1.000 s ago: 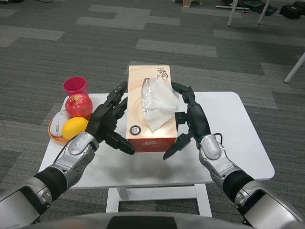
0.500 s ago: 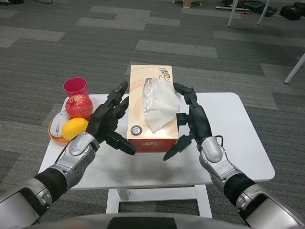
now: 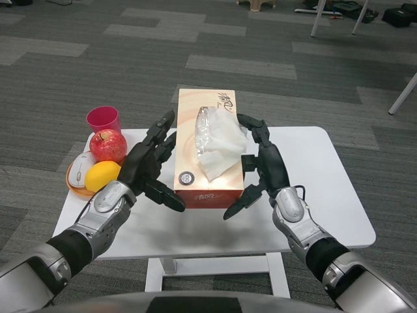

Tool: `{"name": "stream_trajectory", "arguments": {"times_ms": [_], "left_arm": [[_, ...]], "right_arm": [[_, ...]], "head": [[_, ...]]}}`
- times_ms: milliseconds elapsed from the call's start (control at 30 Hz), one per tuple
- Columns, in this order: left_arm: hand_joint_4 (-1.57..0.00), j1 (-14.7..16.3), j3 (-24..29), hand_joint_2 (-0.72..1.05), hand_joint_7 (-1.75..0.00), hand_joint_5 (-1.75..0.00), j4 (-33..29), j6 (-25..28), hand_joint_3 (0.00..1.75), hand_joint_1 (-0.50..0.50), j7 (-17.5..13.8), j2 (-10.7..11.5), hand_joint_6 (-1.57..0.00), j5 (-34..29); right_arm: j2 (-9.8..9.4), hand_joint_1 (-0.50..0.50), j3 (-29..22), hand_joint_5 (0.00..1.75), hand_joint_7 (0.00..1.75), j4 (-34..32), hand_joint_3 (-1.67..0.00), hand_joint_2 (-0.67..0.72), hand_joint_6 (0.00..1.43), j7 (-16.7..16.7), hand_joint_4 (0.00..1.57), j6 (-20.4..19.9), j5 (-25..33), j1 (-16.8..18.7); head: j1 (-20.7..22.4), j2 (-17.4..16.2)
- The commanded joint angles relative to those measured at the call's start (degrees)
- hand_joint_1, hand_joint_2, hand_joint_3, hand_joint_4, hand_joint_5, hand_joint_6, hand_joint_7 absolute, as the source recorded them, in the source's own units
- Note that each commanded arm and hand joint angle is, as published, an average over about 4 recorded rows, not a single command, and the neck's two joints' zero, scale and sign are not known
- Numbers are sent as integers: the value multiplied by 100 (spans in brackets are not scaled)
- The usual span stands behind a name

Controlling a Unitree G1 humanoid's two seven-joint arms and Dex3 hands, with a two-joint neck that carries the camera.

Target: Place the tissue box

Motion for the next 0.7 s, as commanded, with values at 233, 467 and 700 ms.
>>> {"name": "stream_trajectory", "arguments": {"times_ms": [233, 467, 700], "left_arm": [[0, -88, -104, 16, -3, -41, 49, -153, 0, 50, -87, -184, 0, 69], [0, -101, -206, 16, 0, -41, 209, -129, 0, 50, -87, -107, 0, 62], [0, -119, -329, 16, -2, -41, 425, -120, 0, 50, -87, -103, 0, 18]], "right_arm": [[121, -8, 85, 136, 91, 237, 0, 15, 0, 151, 103, -33, -160, 159], [117, -8, 83, 136, 84, 459, 0, 15, 0, 151, 106, -33, -160, 178], [104, -8, 118, 136, 86, 727, 0, 15, 0, 164, 106, -33, -160, 178]], "head": [[10, -25], [38, -32], [49, -51]]}}
